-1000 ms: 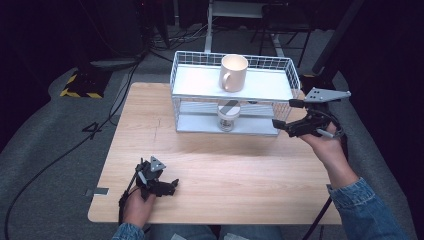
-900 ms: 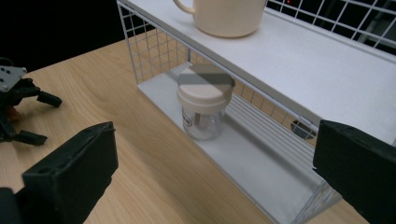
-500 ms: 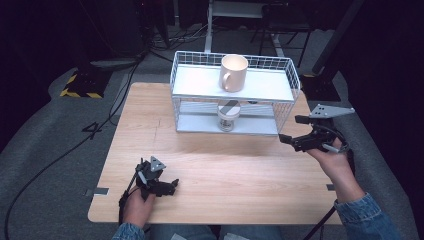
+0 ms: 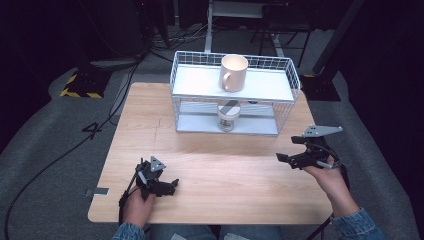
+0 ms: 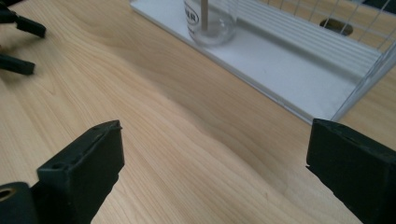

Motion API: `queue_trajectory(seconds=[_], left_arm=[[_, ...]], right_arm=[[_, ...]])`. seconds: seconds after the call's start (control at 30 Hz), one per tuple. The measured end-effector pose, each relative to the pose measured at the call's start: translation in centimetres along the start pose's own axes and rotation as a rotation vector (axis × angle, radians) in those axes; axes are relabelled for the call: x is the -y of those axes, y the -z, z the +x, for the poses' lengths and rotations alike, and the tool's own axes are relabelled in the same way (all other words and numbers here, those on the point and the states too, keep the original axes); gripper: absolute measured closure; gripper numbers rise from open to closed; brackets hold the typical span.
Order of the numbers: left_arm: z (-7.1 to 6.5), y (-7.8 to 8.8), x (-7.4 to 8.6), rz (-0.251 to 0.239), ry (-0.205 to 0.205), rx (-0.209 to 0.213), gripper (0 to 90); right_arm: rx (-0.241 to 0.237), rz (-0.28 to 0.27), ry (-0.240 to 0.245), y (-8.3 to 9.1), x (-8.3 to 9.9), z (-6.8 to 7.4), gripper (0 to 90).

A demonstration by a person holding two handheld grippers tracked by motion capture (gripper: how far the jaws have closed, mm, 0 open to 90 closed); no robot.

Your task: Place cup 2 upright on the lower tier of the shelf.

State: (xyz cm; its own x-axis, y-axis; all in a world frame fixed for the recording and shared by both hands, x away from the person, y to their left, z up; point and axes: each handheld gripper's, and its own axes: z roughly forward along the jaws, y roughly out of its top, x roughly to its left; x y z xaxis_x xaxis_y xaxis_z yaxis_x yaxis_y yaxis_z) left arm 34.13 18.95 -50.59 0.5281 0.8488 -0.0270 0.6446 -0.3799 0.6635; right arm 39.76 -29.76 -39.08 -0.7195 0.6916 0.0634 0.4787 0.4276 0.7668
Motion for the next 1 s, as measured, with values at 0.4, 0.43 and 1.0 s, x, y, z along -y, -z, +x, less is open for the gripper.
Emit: queue_trajectory(seconds=[0.4, 0.43, 1.0], left_arm=[[0.0, 0.0, 0.0, -0.001, 0.0, 0.001, 0.0], [0.0, 0.0, 0.0, -0.001, 0.0, 0.0, 0.0], [0.0, 0.0, 0.0, -0.001, 0.0, 0.0, 0.0]], right_arm=[[0.009, 0.014, -0.058, -2.3, 4.9, -0.1, 4.8], [0.014, 0.007, -0.067, -2.4, 5.3, 0.0, 4.9], [0.084, -0.008, -0.059, -4.2, 9.1, 0.3, 4.9]])
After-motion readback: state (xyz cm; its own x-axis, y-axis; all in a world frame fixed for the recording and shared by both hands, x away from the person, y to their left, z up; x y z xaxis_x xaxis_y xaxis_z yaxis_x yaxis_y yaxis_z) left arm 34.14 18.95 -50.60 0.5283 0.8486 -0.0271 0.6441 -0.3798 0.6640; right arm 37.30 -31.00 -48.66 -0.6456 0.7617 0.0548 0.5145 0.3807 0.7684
